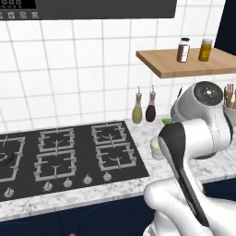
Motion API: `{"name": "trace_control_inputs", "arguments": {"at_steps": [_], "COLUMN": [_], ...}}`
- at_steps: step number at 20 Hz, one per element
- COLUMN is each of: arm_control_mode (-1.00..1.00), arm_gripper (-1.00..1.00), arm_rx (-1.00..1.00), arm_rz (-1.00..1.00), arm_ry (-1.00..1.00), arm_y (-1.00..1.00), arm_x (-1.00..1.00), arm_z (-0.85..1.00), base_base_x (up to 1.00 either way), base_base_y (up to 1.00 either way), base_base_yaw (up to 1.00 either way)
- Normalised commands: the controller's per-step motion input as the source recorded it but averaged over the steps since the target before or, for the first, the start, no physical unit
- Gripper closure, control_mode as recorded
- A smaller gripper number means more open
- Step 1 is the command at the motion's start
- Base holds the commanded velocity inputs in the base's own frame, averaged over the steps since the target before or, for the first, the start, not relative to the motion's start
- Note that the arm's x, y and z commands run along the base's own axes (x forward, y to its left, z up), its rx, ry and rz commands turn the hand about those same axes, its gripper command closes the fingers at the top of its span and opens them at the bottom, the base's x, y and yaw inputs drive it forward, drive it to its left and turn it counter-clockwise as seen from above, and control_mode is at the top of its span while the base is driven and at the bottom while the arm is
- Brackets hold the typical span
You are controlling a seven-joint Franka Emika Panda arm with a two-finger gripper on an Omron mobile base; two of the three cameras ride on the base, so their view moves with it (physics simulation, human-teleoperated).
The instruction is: Grab a lemon wedge from the fridge and one ice cube from the ice bowl, and put them in the glass of lemonade.
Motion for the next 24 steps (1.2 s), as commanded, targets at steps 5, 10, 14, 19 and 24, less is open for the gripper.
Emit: {"name": "trace_control_inputs", "arguments": {"at_steps": [5,10,14,19,24], "arm_control_mode": [-1.00,-1.00,-1.00,-1.00,-1.00], "arm_gripper": [1.00,1.00,1.00,1.00,1.00], "arm_rx": [-1.00,-0.93,-0.75,-0.72,-0.36], "arm_rz": [0.32,0.31,0.31,0.30,0.15], "arm_ry": [0.24,0.36,0.50,0.52,0.38], "arm_y": [-0.01,-0.05,-0.07,-0.09,-0.30], "arm_x": [-0.17,-0.13,-0.12,-0.02,0.02], "arm_z": [-0.21,-0.27,-0.03,0.00,-0.03], "base_base_x": [0.00,0.00,0.00,0.00,0.00], "base_base_y": [0.00,0.00,0.00,0.00,0.00], "base_base_yaw": [0.00,0.00,0.00,0.00,0.00]}}
